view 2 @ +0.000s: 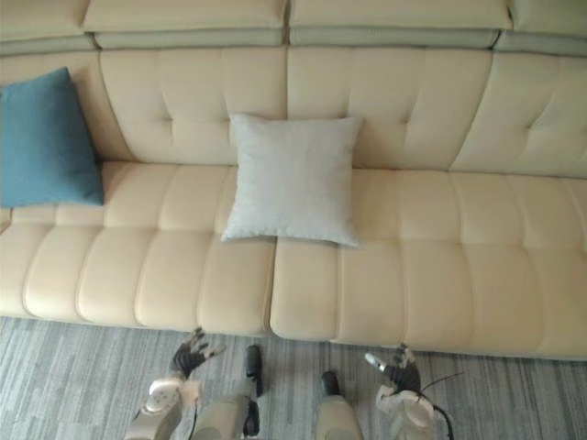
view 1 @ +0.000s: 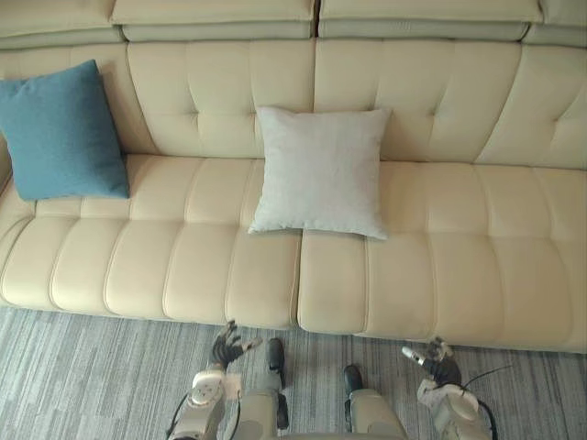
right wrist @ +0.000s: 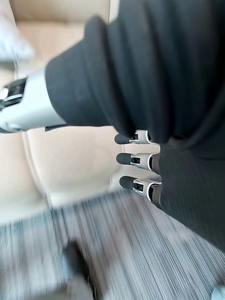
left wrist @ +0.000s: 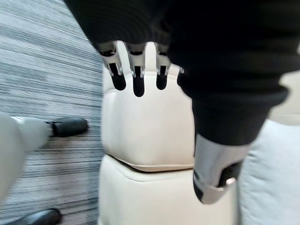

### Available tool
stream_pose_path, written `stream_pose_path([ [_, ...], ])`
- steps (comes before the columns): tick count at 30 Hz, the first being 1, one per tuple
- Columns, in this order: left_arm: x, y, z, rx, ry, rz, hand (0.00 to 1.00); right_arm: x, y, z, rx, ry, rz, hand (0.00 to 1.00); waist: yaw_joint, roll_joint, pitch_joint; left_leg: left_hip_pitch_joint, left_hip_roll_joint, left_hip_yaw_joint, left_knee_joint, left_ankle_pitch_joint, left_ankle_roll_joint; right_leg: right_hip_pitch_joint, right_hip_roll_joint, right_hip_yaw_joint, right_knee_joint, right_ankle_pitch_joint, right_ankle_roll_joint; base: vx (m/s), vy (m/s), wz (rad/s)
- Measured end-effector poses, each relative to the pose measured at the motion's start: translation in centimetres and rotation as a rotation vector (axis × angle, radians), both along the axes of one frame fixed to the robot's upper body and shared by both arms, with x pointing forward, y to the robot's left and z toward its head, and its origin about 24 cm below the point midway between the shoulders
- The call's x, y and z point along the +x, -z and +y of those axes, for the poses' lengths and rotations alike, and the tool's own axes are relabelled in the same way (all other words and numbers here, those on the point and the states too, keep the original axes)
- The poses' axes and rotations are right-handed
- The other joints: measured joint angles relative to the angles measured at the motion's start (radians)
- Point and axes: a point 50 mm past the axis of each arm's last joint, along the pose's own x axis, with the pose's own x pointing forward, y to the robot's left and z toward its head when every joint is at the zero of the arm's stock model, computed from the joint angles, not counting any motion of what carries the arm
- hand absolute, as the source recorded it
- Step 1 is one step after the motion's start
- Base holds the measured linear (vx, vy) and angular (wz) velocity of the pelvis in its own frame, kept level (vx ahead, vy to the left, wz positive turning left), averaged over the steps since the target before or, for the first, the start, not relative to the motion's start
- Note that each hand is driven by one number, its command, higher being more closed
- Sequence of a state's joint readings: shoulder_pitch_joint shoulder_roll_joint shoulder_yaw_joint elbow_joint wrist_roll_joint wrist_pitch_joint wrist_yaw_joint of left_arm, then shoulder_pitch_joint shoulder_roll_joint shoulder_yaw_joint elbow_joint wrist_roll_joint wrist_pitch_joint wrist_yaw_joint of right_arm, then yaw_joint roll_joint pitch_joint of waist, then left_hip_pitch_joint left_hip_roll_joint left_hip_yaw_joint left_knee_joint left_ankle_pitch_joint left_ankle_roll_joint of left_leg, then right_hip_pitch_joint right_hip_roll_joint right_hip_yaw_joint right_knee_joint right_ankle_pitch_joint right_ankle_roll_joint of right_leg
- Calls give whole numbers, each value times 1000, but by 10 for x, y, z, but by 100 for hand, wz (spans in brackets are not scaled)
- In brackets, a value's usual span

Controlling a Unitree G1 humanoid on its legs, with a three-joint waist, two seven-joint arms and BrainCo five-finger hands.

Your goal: Pick up cushions and gather them together orderly.

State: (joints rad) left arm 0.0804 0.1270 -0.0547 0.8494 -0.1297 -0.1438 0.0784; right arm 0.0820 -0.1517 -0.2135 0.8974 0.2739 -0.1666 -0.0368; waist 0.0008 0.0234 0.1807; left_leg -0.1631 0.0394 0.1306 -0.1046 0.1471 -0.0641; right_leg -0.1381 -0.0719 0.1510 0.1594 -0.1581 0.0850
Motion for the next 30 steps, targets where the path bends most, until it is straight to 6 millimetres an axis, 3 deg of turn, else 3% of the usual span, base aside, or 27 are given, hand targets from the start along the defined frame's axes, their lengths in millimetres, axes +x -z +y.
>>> stream_pose_path([
  [4, -21, 14, 6, 37, 6, 118, 0, -23, 14, 1, 45, 44, 109, 0, 0, -13, -37, 36, -9, 15, 0, -16, 1, 41, -6, 16, -27, 6, -1, 85, -11, -12],
  [9, -27, 19, 5, 38, -1, 163, 0, -25, 19, 12, 93, 67, 121, 0, 6, -27, -38, 108, -9, 51, -5, -29, 4, 100, -8, 46, -35, 7, 0, 51, -19, -19],
  [15, -24, 18, 2, 29, -20, 155, 0, -21, 22, 32, 125, 29, 124, 0, 17, -46, -35, 107, 6, 73, 1, -47, 8, 60, -1, 36, 46, 1, 19, -7, -33, -12],
  [16, -23, 18, 0, 25, -23, 156, 0, -21, 23, 37, 137, 24, 128, 0, 29, -40, -41, 85, 24, 79, 11, -40, 28, 44, 4, 27, 80, -4, 44, -25, -38, 7],
  [17, -20, 17, 1, 20, -39, 145, 0, -21, 24, 42, 151, 20, 129, 0, 31, -45, -42, 66, 32, 76, 28, -34, 37, -12, 2, -11, 281, -64, 51, -28, -54, 32],
  [19, -18, 15, 1, 14, -59, 129, 0, -28, 26, 45, 159, 17, 156, 0, 39, -65, -58, 41, 32, 53, 76, -21, 31, -28, -27, -31, 561, -110, 103, 1, -120, 51],
  [21, -19, 15, 3, 19, -62, 130, 0, -26, 26, 44, 157, 15, 149, 0, 59, -86, -77, -11, 37, 48, 129, -18, 29, 15, -57, -3, 614, -111, 130, -80, -178, 27],
  [22, -17, 14, 5, 27, -63, 123, 0, -19, 24, 44, 156, 9, 132, 0, 67, -103, -88, -53, 44, 43, 163, -11, 18, 45, -71, 36, 569, -55, 135, -197, -276, 1],
  [23, -15, 13, 5, 27, -62, 121, 0, -10, 21, 41, 144, 2, 110, 0, 75, -95, -86, -84, 63, 45, 192, 0, 2, 70, -48, 55, 486, -96, 150, -243, -294, -22],
  [25, -13, 14, -9, -1, -51, 119, 0, -2, 14, 32, 108, 3, 69, 0, 106, -38, -92, -103, 138, 52, 199, 13, -14, 109, 13, 39, 348, -121, 111, -285, -276, -47],
  [26, -12, 15, -13, -2, -27, 120, 0, -1, 11, 25, 84, 11, 58, 0, 106, -26, -95, -117, 161, 50, 207, 27, -32, 128, 27, 23, 306, -151, 73, -275, -260, -28],
  [27, -10, 14, -16, -2, -5, 117, 0, 0, 10, 24, 76, 15, 51, 0, 106, -23, -95, -126, 170, 46, 211, 39, -46, 131, 37, 13, 291, -175, 59, -286, -258, 8],
  [28, -4, 13, -21, -5, 21, 104, 0, 0, 9, 22, 68, 18, 52, 0, 104, -5, -86, -141, 183, 24, 200, 84, -51, 131, 59, -6, 286, -193, 34, -322, -237, 41],
  [29, 1, 11, -28, -15, 40, 93, 0, -1, 9, 20, 67, 33, 55, 0, 92, 9, -79, -145, 187, -5, 149, 183, -52, 130, 79, -35, 282, -192, 27, -434, -260, 72],
  [30, 2, 11, -32, -22, 50, 90, 0, -3, 10, 21, 76, 43, 58, 0, 76, -7, -72, -144, 175, -25, 70, 287, -39, 128, 76, -65, 259, -183, 13, -412, -195, 87],
])
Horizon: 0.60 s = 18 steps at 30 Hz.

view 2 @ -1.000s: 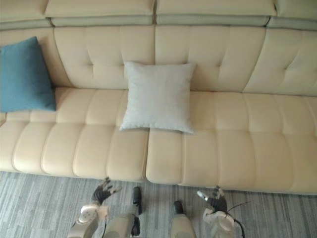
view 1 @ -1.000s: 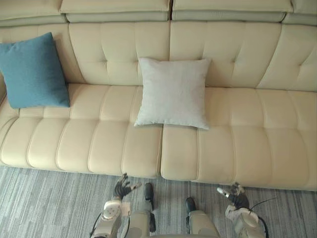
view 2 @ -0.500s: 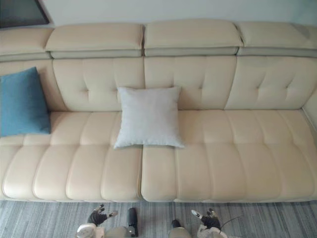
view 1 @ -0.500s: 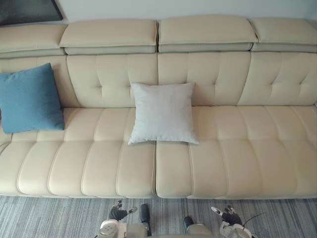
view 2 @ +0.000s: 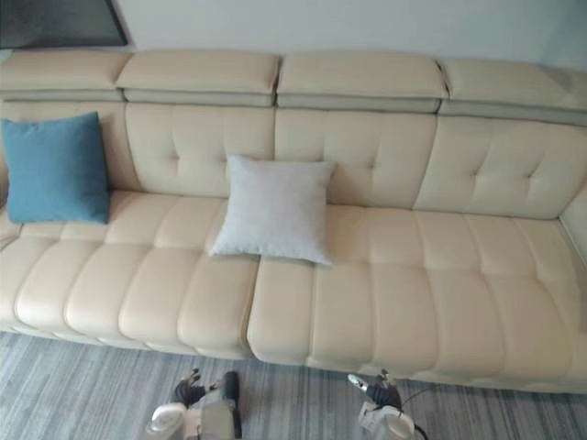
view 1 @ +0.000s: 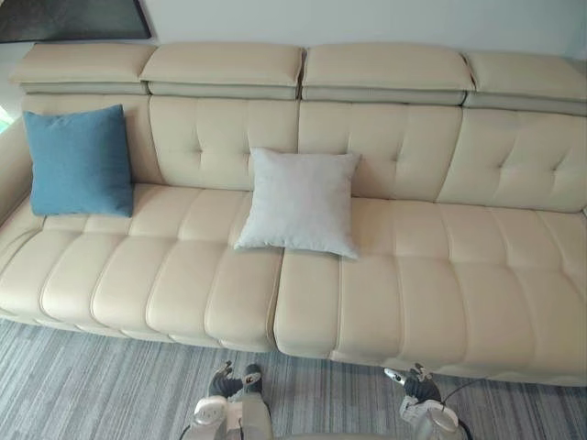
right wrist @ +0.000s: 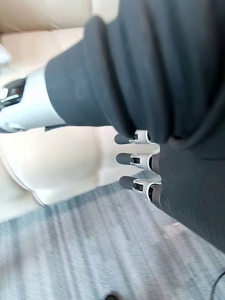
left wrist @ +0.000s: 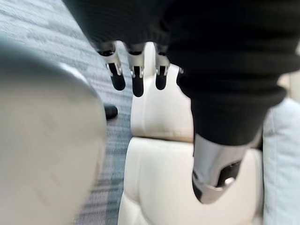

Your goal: Pick up cushions and gather them together orderly.

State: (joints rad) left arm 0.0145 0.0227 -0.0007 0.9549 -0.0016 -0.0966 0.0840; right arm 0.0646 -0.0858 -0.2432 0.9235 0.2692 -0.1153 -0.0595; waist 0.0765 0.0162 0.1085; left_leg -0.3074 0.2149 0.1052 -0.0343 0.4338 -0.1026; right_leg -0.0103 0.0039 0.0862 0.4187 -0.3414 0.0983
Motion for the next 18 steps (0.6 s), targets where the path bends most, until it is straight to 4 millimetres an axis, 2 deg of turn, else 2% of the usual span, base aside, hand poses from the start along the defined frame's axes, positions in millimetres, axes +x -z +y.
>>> stream_pose_path([
  [1, 9, -4, -2, -5, 8, -31, 0, -6, 3, 1, 16, 26, 18, 0, -13, -16, 8, -7, -27, -1, 43, -50, -34, 8, -24, -56, -45, 1, -44, -317, -138, 59],
  [2, 15, -7, 1, 2, 4, -46, 0, -4, 5, 7, 39, 40, 22, 0, -10, -49, 27, -16, -60, -4, 149, -185, -36, 9, -54, -86, -69, -10, -85, -249, -89, 25],
  [3, 19, -8, 1, 1, -4, -49, 0, -2, 5, 6, 42, 52, 18, 0, -14, -61, 36, -42, -86, -7, 305, -325, 4, -6, -76, -98, -78, 0, -90, -209, -55, -6],
  [4, 17, -7, 2, 1, -4, -45, 0, -5, 5, 6, 44, 61, 22, 0, -19, -66, 38, -49, -101, -3, 434, -423, 20, -19, -92, -97, -83, 20, -85, -275, 8, -15],
  [6, 14, -5, 0, -5, -10, -29, 0, -19, 9, 5, 48, 75, 56, 0, -18, -56, 31, -19, -90, -12, 612, -567, 15, -23, -99, -80, -112, 61, -66, -257, 128, -19],
  [8, 5, -1, 0, -12, -22, 3, 0, -34, 14, 8, 63, 102, 93, 0, -21, -40, 20, 32, -62, -36, 691, -682, 0, -34, -99, -70, -114, 84, -41, -174, 243, -11],
  [9, 2, 1, 2, -16, -43, 15, 0, -44, 17, 10, 77, 119, 123, 0, -22, -21, 12, 55, -52, -36, 667, -738, -10, -48, -98, -56, -110, 99, -16, -182, 291, -14],
  [10, 0, 2, 1, -20, -51, 23, 0, -46, 19, 12, 87, 129, 133, 0, -23, -22, 8, 75, -59, -27, 624, -756, 2, -52, -93, -47, -114, 105, -4, -226, 352, -20],
  [11, -4, 3, 11, 3, -60, 38, 0, -52, 23, 25, 131, 139, 163, 0, -29, -53, -3, 105, -102, -14, 533, -752, 19, -64, -115, -14, -131, 109, 12, -136, 207, -18],
  [12, -5, 3, 17, 22, -57, 42, 0, -53, 25, 31, 151, 147, 169, 0, -32, -75, -14, 129, -122, 5, 472, -728, 17, -68, -130, 5, -140, 116, 13, -157, 196, -26],
  [13, -11, 5, 24, 40, -57, 63, 0, -55, 26, 33, 159, 153, 174, 0, -37, -89, -28, 167, -150, 24, 379, -680, 34, -69, -139, 35, -166, 137, 3, -129, 121, -24],
  [16, -21, 9, 29, 65, -26, 102, 0, -60, 27, 31, 158, 165, 189, 0, -55, -85, -44, 193, -200, 30, 276, -647, 44, -57, -122, 51, -221, 182, -13, -120, 105, -7],
  [18, -28, 11, 30, 67, -28, 125, 0, -62, 27, 26, 151, 168, 202, 0, -61, -80, -53, 207, -211, 39, 242, -628, 50, -58, -121, 70, -245, 203, -8, -17, 18, -26],
])
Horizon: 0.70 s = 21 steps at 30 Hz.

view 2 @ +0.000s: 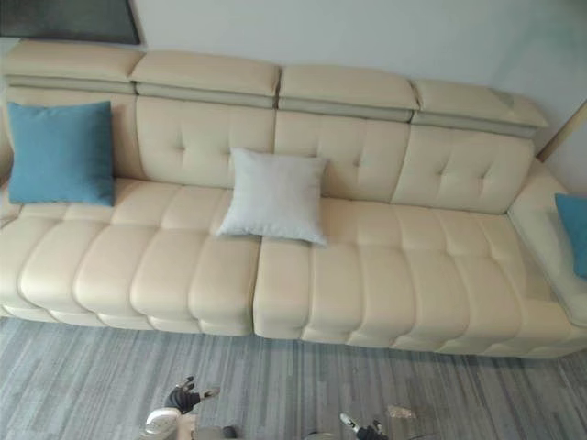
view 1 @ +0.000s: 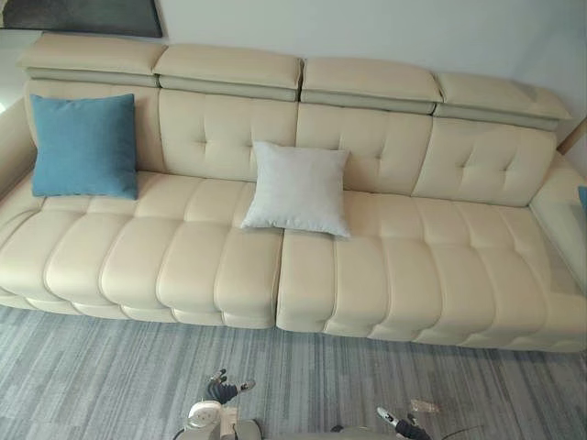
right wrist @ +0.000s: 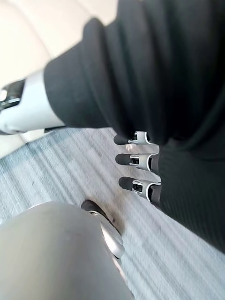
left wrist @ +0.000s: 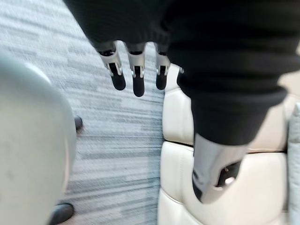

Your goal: Pick up cushions and gather them together orderly.

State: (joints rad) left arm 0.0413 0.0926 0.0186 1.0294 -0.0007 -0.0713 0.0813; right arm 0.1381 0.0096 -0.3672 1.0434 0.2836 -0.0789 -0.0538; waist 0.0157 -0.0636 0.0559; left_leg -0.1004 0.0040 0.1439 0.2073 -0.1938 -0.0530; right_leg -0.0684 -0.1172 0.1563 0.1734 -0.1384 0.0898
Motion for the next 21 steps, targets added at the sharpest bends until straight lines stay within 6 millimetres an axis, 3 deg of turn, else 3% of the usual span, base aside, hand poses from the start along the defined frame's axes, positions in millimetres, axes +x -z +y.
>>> stream_pose_path([
  [4, -13, 5, 2, 5, 14, 51, 0, -3, 0, -7, -9, 19, 12, 0, -5, 21, -18, 58, 3, 11, -69, 53, 15, 2, 26, 54, -34, 6, -7, 35, -37, -47],
  [12, -11, 5, 3, 1, 43, 55, 0, -5, 1, -9, -5, 35, 23, 0, -12, 10, -5, 101, 14, 34, -84, 53, 34, 39, 48, 105, -88, 48, -7, 103, -17, -27],
  [21, -15, 7, 2, -6, 25, 67, 0, -12, 3, -12, -7, 35, 51, 0, -9, 29, 3, 124, 3, 5, -107, 64, 38, 59, 35, 85, -83, 52, -8, -31, -7, 6],
])
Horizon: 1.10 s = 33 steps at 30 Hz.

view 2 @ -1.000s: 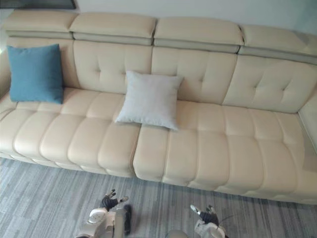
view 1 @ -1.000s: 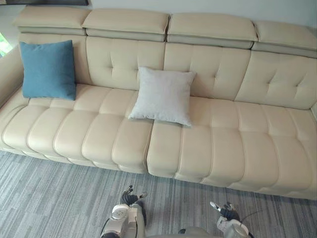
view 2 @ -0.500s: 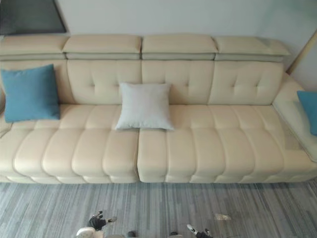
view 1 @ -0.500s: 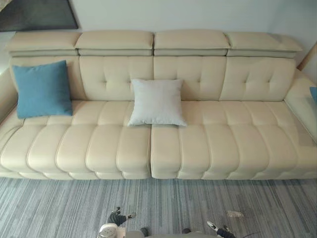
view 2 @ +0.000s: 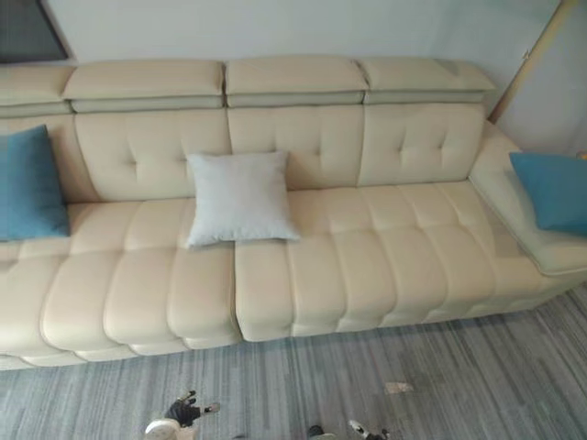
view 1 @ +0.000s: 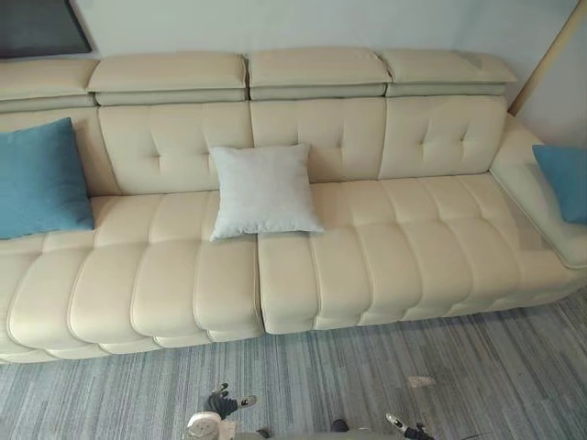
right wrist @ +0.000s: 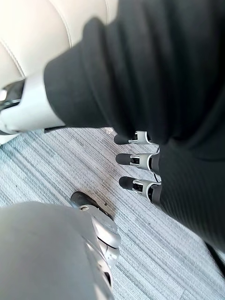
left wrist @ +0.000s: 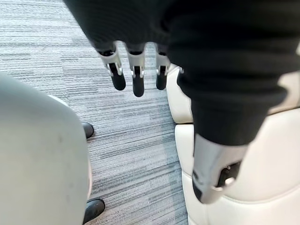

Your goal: Pick up cushions and gather them together orderly.

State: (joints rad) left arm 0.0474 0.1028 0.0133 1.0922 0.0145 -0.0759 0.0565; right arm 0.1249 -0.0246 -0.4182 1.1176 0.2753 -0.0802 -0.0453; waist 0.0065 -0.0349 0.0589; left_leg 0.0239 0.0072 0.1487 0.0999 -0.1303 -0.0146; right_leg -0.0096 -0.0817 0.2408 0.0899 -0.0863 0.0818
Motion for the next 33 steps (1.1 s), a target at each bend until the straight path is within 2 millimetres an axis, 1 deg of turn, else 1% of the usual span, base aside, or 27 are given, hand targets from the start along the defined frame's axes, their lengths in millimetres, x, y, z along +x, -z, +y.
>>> stream_pose_path([
  [6, -1, 0, 0, 0, 1, 2, 0, -1, -1, -4, -15, -25, 8, 0, -1, 3, 1, 31, -17, -43, -97, 71, -5, -3, -9, -45, -3, -4, 0, -90, -45, 18],
  [7, -4, 1, 5, 14, 1, 15, 0, 5, -2, -7, -33, -72, 3, 0, 1, -17, -28, 62, -35, -79, -114, 75, 1, 33, -27, -79, -7, -28, 11, -32, -24, 8],
  [18, -6, 1, 7, 9, -27, 23, 0, 4, -1, -5, -19, -76, 21, 0, 1, -16, -28, 48, -34, -79, -114, 74, 1, 23, -29, -89, -11, -29, 11, 0, 0, 1],
  [23, -7, 2, 8, 8, -32, 32, 0, 4, 0, -3, -17, -117, 44, 0, 0, -15, -27, 50, -31, -72, -115, 69, 1, 27, -28, -85, -17, -26, 10, 0, 0, -4],
  [26, -6, 2, 8, 2, -52, 30, 0, 11, 0, -1, -19, -144, 38, 0, 0, -13, -20, 61, -16, -24, -115, 60, -5, 24, -18, -50, -26, -15, 8, -10, -15, -40],
  [28, -3, 1, 7, -3, -66, 21, 0, 18, -1, 0, -26, -171, 24, 0, 1, -9, -15, 69, -3, 30, -115, 49, -11, 6, -1, 2, -26, -2, 5, -38, -22, -76],
  [29, -3, 1, 7, -5, -67, 20, 0, 21, -2, 1, -27, -183, 18, 0, 1, -8, -13, 71, 5, 63, -113, 43, -15, -9, 10, 30, -27, 9, 7, -56, -48, -120],
  [30, 0, 1, 6, -7, -68, 14, 0, 25, -2, 3, -27, -193, 10, 0, 2, -5, 3, 82, 18, 115, -109, 33, -23, -23, 30, 66, -26, 28, 4, -44, -42, -115],
  [31, 0, 0, 6, -8, -68, 13, 0, 26, -2, 4, -26, -194, 7, 0, 2, -5, 7, 83, 24, 136, -103, 27, -24, -30, 38, 74, -26, 36, 5, -74, -48, -136],
  [33, 4, 0, 3, -17, -82, 1, 0, 34, -4, 6, -33, -217, -15, 0, 0, 0, 36, 81, 57, 248, -41, -19, -37, -59, 73, 123, -24, 65, 1, -71, -37, -135],
])
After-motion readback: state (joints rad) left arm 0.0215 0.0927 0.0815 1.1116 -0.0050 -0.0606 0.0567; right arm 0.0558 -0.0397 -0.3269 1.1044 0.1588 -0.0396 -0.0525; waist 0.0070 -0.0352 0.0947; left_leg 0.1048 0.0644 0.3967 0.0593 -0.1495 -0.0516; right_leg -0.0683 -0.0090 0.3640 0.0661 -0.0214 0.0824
